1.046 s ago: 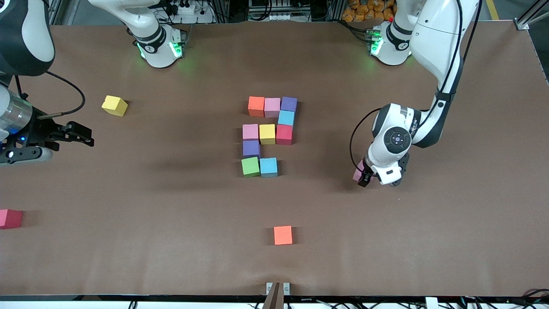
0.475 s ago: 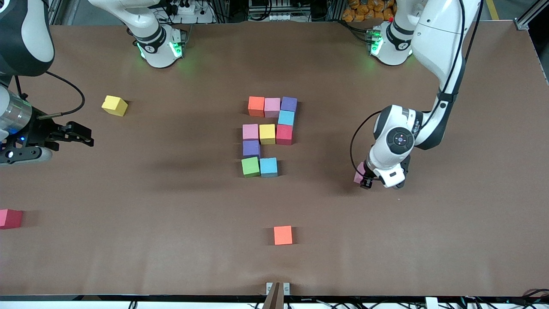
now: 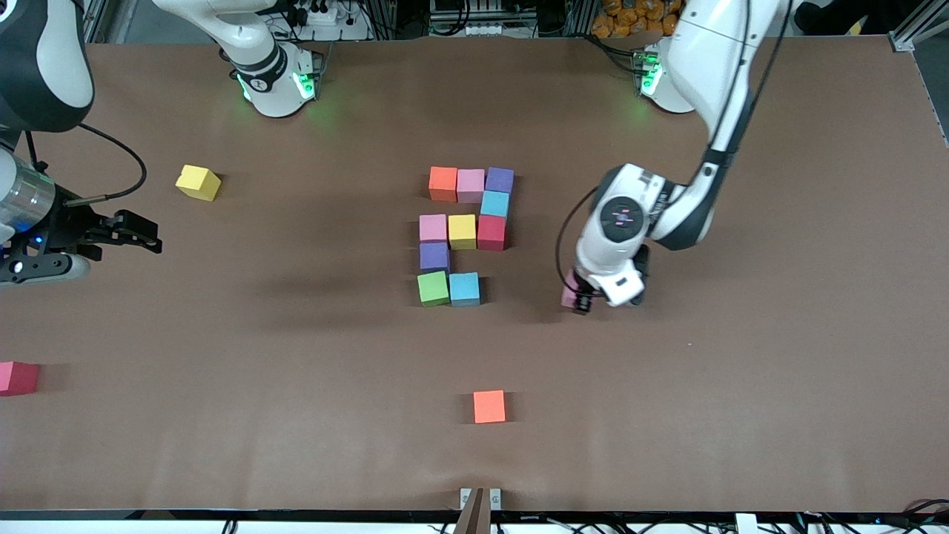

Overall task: Form number 2 with 11 blocks
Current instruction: 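Carry the light pink cube to the cluster beside the cyan cube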

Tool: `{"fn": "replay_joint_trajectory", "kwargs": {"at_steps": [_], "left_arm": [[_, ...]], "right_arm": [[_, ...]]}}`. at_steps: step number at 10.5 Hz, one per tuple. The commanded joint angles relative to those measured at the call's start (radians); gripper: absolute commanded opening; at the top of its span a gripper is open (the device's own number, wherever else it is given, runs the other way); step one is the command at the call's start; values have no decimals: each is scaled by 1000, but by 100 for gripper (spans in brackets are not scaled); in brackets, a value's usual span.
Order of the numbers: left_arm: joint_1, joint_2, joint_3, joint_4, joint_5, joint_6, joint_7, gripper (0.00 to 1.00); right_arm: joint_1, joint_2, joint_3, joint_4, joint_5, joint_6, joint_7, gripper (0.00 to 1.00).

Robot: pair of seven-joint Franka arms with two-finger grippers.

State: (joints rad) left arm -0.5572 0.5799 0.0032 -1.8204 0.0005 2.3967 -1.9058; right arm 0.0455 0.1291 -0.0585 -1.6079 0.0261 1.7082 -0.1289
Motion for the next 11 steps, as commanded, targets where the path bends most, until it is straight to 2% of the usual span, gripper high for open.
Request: {"fn": "replay_joint_trajectory", "kwargs": {"at_steps": [1, 4, 7, 11], "left_arm": [[-44, 135, 6, 237, -91, -154, -45, 0], [-88, 167, 6, 301, -123, -166, -116, 0], [-119, 257, 6, 423, -134, -166, -225, 0], [-158, 296, 5, 466, -136, -151, -277, 0]], "right_arm": [[-10, 0, 5, 5, 9, -9, -9, 100], [-7, 0, 5, 5, 9, -9, -9, 100], [-7, 0, 5, 5, 9, -9, -9, 100], [-6, 0, 5, 5, 9, -9, -9, 100]]}}
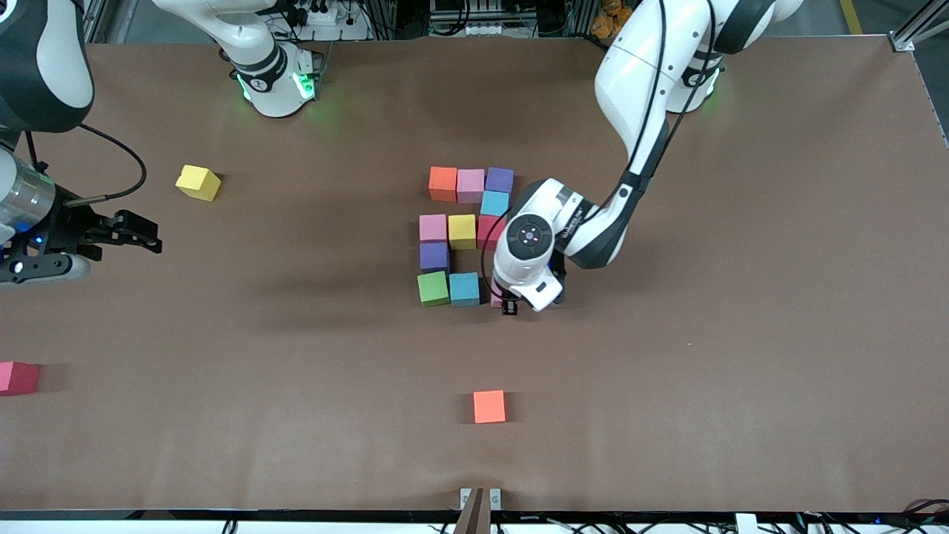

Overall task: Form number 2 with 11 blocks
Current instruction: 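Lower the light pink cube into place and open the left gripper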

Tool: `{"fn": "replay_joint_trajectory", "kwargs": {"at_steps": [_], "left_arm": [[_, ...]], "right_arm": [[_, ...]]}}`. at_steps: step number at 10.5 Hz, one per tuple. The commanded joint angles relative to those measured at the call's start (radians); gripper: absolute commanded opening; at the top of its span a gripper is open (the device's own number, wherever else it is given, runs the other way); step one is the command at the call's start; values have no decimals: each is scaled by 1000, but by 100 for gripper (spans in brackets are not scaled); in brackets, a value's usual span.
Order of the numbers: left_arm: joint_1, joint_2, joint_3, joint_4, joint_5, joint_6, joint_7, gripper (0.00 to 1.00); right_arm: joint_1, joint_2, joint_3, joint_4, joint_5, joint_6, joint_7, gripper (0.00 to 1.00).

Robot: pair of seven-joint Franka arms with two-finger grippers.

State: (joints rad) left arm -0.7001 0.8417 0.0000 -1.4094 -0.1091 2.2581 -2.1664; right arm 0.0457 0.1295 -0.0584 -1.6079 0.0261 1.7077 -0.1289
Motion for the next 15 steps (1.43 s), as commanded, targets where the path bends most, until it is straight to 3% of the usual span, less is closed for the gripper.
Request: {"fn": "replay_joint_trajectory", "kwargs": {"at_steps": [1, 11, 12, 13, 14, 15], "left_arm": [[-16, 42, 9, 69, -26, -12, -24, 0], [-25, 57, 9, 70, -24, 12, -20, 0], [-25, 57, 9, 70, -24, 12, -18, 4], [-25, 57, 9, 70, -24, 12, -19, 46], [-27, 57, 11, 69, -24, 12, -20, 99], [-29, 56, 11, 69, -24, 12, -20, 100]], "right_arm": [[-6, -1, 5, 5, 9, -8, -9, 100], [-9, -1, 5, 5, 9, -8, -9, 100], [-9, -1, 5, 5, 9, -8, -9, 100], [-9, -1, 5, 5, 9, -8, -9, 100], [-9, -1, 5, 3, 9, -8, -9, 100], [-10, -1, 5, 5, 9, -8, -9, 100]]}}
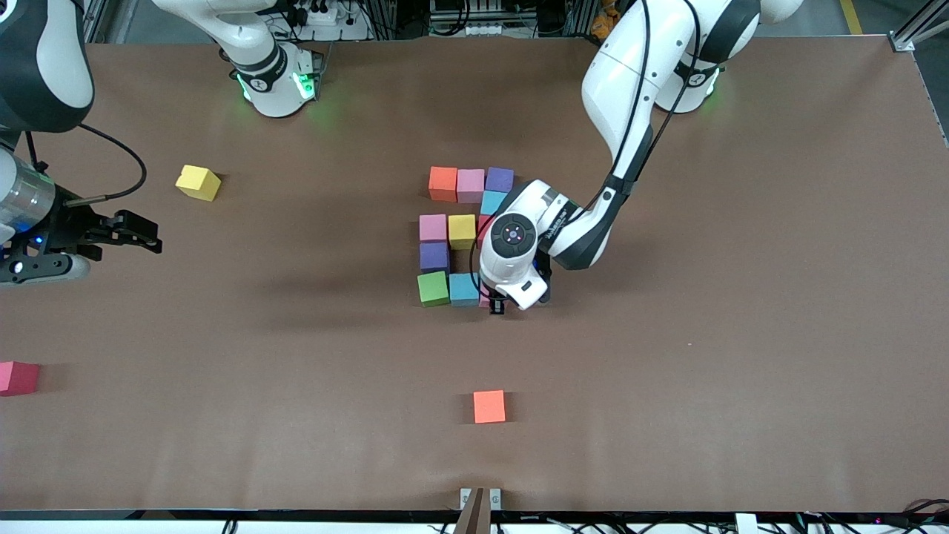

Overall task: Form number 2 with 11 blocks
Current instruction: 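Lower the light pink cube into place and open the left gripper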

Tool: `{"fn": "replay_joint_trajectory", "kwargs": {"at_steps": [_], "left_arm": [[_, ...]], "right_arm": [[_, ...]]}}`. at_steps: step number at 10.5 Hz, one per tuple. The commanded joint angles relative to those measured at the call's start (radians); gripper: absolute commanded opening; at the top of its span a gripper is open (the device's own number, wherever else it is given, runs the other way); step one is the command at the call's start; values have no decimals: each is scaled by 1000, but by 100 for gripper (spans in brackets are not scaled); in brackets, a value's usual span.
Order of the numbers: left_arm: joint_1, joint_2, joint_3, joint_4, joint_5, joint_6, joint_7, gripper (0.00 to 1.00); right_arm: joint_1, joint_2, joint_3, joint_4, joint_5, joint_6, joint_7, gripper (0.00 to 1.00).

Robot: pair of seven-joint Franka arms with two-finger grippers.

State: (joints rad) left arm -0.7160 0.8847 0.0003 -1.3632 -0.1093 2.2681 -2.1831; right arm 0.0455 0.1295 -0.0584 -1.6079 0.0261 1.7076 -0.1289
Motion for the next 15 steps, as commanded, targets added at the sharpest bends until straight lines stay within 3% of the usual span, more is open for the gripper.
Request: {"fn": "replay_joint_trajectory", "kwargs": {"at_steps": [1, 15], "left_arm": [[-13, 13, 10, 23, -24, 2, -4, 100], [0, -79, 23, 21, -12, -102, -4, 100]], "right_arm": [[-10, -1, 5, 5, 9, -8, -9, 100], [-12, -1, 5, 0, 9, -8, -11, 100]]}}
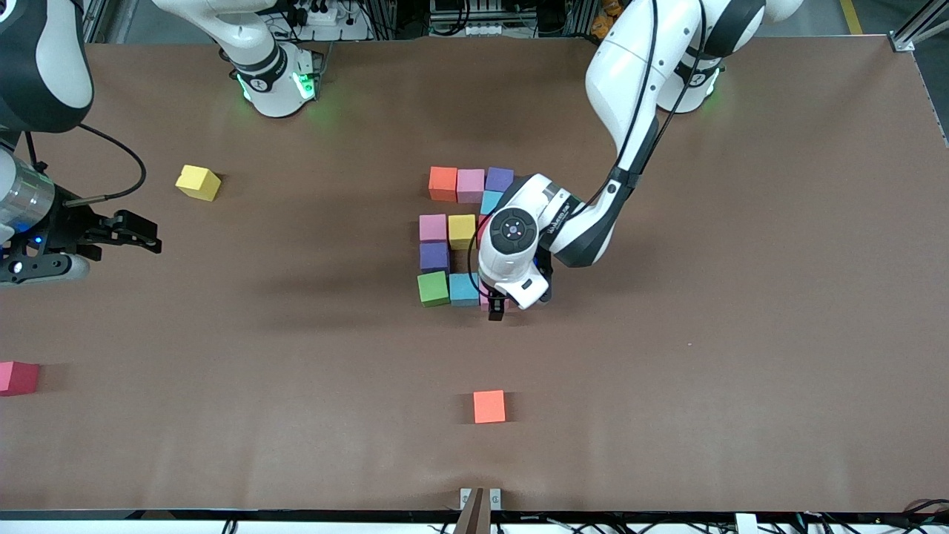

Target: Form number 2 with 11 blocks

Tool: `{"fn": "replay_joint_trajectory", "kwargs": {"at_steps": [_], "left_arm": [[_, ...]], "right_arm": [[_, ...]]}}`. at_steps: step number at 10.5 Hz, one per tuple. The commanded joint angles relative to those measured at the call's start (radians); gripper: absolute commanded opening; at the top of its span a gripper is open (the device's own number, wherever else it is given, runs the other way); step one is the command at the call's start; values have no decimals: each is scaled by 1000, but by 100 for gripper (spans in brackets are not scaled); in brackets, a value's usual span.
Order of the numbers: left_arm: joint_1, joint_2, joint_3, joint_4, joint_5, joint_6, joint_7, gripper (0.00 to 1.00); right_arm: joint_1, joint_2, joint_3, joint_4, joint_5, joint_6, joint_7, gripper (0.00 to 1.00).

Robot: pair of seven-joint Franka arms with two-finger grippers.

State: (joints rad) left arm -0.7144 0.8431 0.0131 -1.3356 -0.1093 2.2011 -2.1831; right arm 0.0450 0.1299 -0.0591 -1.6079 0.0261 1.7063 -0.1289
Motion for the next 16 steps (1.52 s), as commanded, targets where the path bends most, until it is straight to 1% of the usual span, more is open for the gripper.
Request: {"fn": "replay_joint_trajectory", "kwargs": {"at_steps": [1, 3, 4, 5, 6, 7, 8, 10, 12, 13, 15, 16], "left_arm": [[-2, -51, 11, -8, -10, -47, -3, 100], [7, -71, 11, -8, 34, -84, 22, 100], [25, -91, 8, -8, 54, -86, 55, 100], [65, -108, 7, -10, 54, -107, 87, 100], [99, -120, 5, -8, 54, -154, 156, 100], [134, -153, 5, -10, 45, -172, 255, 100], [182, -176, 4, -10, 54, -173, 305, 100], [239, -217, 8, -10, 57, -217, 463, 100], [352, -258, 8, -8, 56, -263, 644, 100], [401, -286, 10, -8, 59, -279, 736, 100], [495, -305, 11, -8, 62, -281, 889, 100], [510, -347, 10, -10, 92, -284, 973, 100]], "right_arm": [[-10, -1, 5, 3, 9, -7, -11, 100], [-10, -1, 5, 5, 9, -7, -9, 100], [-13, -1, 5, 6, 9, -7, -11, 100], [-13, -1, 5, 6, 9, -5, -11, 100], [-11, -1, 5, 6, 9, -7, -11, 100], [-11, -1, 5, 6, 9, -7, -11, 100], [-11, -1, 5, 6, 9, -7, -9, 100], [-11, -1, 5, 6, 9, -7, -9, 100], [-11, -1, 5, 6, 9, -7, -9, 100], [-11, -1, 5, 6, 9, -7, -9, 100], [-11, -1, 5, 6, 9, -7, -9, 100], [-11, -1, 5, 5, 9, -7, -9, 100]]}}
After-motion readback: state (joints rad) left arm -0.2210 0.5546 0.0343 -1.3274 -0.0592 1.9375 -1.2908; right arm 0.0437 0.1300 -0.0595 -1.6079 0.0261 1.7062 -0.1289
